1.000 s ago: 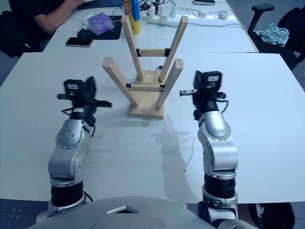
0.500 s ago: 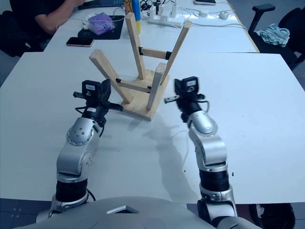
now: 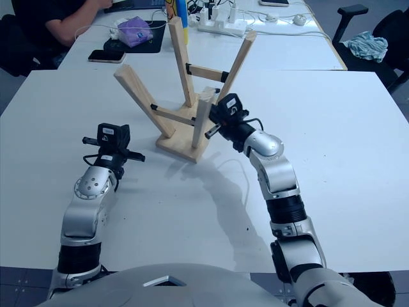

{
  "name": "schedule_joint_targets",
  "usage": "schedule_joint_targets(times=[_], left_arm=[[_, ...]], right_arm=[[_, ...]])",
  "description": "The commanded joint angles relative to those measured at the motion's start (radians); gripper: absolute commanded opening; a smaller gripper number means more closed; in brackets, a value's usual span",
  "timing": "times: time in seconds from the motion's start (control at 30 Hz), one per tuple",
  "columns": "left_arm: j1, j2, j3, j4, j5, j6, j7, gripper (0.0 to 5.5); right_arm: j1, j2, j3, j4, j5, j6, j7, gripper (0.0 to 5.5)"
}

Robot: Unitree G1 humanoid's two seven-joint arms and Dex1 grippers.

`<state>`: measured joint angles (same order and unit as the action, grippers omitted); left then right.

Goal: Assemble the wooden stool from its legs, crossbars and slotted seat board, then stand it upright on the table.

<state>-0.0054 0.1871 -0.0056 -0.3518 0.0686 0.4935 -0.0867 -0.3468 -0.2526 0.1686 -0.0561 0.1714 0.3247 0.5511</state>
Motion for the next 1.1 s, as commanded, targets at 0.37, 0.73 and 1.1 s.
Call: schedule_joint_targets(times=[0.37, 0.73, 1.1], left_arm=[[-0.008, 0.036, 0.058, 0.169, -0.015, -0.127, -0.020, 0.01], [-0.006, 0.052, -0.024, 0.175, -0.015, -0.082, -0.107, 0.01], [-0.126, 0.177, -0.155, 0.301, 0.042, -0.027, -0.281, 0.01]], right_arm=[[0.083, -0.006, 0.175, -0.064, -0.063, -0.046, 0.081, 0.00], [-0.031, -0.095, 0.080, 0.210, -0.101, -0.160, 0.099, 0.00], [-0.232, 0.094, 0.113, 0.517, -0.163, -0.357, 0.058, 0.00]])
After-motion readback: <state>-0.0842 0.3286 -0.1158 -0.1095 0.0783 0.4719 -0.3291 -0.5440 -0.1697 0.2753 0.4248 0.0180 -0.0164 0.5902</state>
